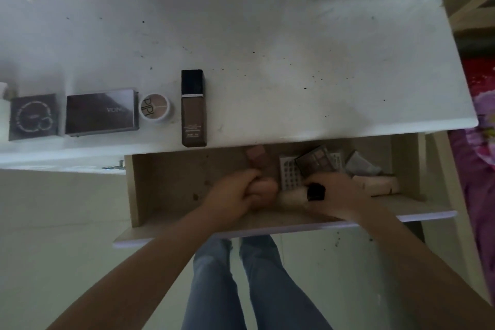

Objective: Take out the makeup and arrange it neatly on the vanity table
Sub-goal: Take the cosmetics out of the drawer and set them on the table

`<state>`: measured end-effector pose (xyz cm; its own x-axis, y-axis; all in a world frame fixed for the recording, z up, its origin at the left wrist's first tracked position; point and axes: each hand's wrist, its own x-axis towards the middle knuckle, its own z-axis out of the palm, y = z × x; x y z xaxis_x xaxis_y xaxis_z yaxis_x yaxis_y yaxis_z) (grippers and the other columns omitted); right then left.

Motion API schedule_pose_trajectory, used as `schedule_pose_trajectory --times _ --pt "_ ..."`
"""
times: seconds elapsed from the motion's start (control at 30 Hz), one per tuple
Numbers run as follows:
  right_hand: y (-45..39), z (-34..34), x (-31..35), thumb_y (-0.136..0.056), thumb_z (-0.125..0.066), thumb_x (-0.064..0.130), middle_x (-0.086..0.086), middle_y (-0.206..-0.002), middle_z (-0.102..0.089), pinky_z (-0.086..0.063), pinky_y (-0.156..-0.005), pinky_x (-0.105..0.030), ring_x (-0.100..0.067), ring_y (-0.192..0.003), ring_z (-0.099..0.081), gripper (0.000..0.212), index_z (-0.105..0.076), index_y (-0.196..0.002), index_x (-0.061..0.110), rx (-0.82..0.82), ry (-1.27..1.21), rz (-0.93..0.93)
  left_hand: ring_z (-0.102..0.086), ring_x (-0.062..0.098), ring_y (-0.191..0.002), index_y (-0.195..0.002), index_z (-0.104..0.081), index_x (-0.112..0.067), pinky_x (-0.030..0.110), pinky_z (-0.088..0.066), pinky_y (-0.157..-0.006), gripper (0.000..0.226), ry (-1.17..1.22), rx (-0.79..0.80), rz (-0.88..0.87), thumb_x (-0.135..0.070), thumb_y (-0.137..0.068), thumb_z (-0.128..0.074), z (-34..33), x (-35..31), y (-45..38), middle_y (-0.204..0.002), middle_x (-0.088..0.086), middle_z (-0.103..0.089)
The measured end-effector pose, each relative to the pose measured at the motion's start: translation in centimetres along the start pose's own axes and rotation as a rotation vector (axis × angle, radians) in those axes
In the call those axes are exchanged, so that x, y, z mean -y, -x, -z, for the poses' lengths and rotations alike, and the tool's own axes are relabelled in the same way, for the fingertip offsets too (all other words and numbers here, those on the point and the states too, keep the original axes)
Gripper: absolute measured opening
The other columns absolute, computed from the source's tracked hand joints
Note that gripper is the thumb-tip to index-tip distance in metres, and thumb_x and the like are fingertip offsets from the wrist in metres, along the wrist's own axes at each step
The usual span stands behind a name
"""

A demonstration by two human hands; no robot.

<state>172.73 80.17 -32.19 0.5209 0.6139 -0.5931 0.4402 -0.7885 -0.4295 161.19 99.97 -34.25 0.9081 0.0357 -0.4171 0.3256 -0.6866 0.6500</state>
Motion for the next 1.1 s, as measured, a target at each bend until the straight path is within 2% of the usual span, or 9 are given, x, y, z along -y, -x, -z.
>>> schedule_pose_trajectory --times 0.07,0.13,0.27,0.37,0.53,0.67,0.83,1.0,1.1 --pt "1.1 2.3 0.4 -0.073 -0.074 0.03 0.012 -0.095 -0.061 -0.037 -0.067 -0.006 -0.006 -0.087 -0.057 0.03 -0.061 -0.1 0.031 -0.075 -0.124 0.005 -0.056 0.013 -0.097 -0.119 -0.055 -0.019 0.015 -0.035 -0.078 0.041 0.002 -0.151 -0.038 -0.019 -0.079 -0.064 1.9 -1.4 1.3 -0.111 -0.001 -0.062" --pt "2.1 4.9 1.7 -0.066 -0.078 0.031 0.023 -0.081 -0.059 -0.042 -0.059 -0.003 0.004 -0.073 -0.057 0.03 -0.056 -0.082 0.042 -0.173 -0.286 0.051 -0.053 0.009 -0.089 -0.117 -0.058 -0.014 0.013 -0.035 -0.075 0.04 0.03 -0.318 -0.061 -0.018 -0.078 -0.066 4.6 -3.0 2.2 -0.102 -0.005 -0.061" --pt "1.3 9.1 4.1 -0.064 -0.077 0.024 0.019 -0.077 -0.06 -0.047 -0.061 -0.006 0.009 -0.072 -0.058 0.03 -0.054 -0.074 0.041 -0.37 -0.543 0.155 -0.044 -0.01 -0.074 -0.115 -0.053 -0.015 0.006 -0.032 -0.066 0.04 0.115 -0.481 0.004 -0.019 -0.078 -0.069 10.2 -4.5 1.0 -0.09 -0.013 -0.05" --pt "-1.3 12.3 5.7 -0.068 -0.078 0.018 0.015 -0.077 -0.059 -0.044 -0.059 -0.005 0.008 -0.069 -0.056 0.029 -0.054 -0.071 0.035 -0.378 -0.588 0.217 -0.047 -0.005 -0.068 -0.108 -0.054 -0.019 0.007 -0.034 -0.06 0.035 0.051 -0.422 0.115 -0.022 -0.077 -0.071 13.3 -4.6 -2.0 -0.087 -0.011 -0.054" --pt "-6.0 15.5 7.5 -0.071 -0.075 0.02 0.005 -0.075 -0.057 -0.039 -0.055 -0.02 -0.01 -0.067 -0.053 0.021 -0.055 -0.071 0.027 -0.049 -0.217 0.195 -0.055 0.016 -0.096 -0.118 -0.056 -0.014 0.023 -0.038 -0.081 0.037 -0.05 -0.352 0.156 -0.021 -0.082 -0.065 14.3 -4.8 -5.1 -0.112 0.006 -0.063" --pt "-8.5 16.1 7.2 -0.075 -0.072 0.012 -0.003 -0.084 -0.059 -0.049 -0.055 -0.017 -0.014 -0.068 -0.057 0.024 -0.053 -0.084 0.023 0.08 -0.359 0.126 -0.045 0.027 -0.12 -0.132 -0.043 -0.009 0.031 -0.033 -0.099 0.045 -0.219 -0.347 0.166 -0.011 -0.088 -0.052 13.4 -5.0 -5.6 -0.131 0.013 -0.049" --pt "-10.2 15.0 7.2 -0.08 -0.062 0.007 0.001 -0.093 -0.05 -0.044 -0.059 -0.021 -0.014 -0.075 -0.051 0.038 -0.048 -0.112 0.023 0.0 -0.503 0.065 -0.028 0.028 -0.131 -0.134 -0.038 -0.008 0.033 -0.025 -0.108 0.048 -0.422 -0.219 0.074 -0.029 -0.091 -0.047 11.9 -4.6 -5.0 -0.143 0.011 -0.035" --pt "-10.6 12.7 8.1 -0.085 -0.054 0.009 -0.011 -0.135 -0.04 -0.032 -0.104 -0.027 -0.023 -0.125 -0.04 0.04 -0.054 -0.125 0.011 -0.218 -0.209 0.138 -0.018 0.025 -0.138 -0.138 -0.029 -0.013 0.034 -0.023 -0.111 0.064 -0.522 -0.118 0.044 -0.032 -0.085 -0.059 12.3 -4.3 -5.0 -0.15 0.008 -0.023" --pt "-10.0 11.3 8.3 -0.088 -0.051 0.009 -0.01 -0.147 -0.026 -0.021 -0.103 -0.019 -0.024 -0.133 -0.032 0.036 -0.057 -0.124 0.01 -0.314 -0.184 0.13 -0.02 0.025 -0.139 -0.139 -0.028 -0.012 0.033 -0.022 -0.112 0.064 -0.545 -0.079 0.048 -0.031 -0.085 -0.059 12.7 -4.5 -5.3 -0.151 0.008 -0.023"
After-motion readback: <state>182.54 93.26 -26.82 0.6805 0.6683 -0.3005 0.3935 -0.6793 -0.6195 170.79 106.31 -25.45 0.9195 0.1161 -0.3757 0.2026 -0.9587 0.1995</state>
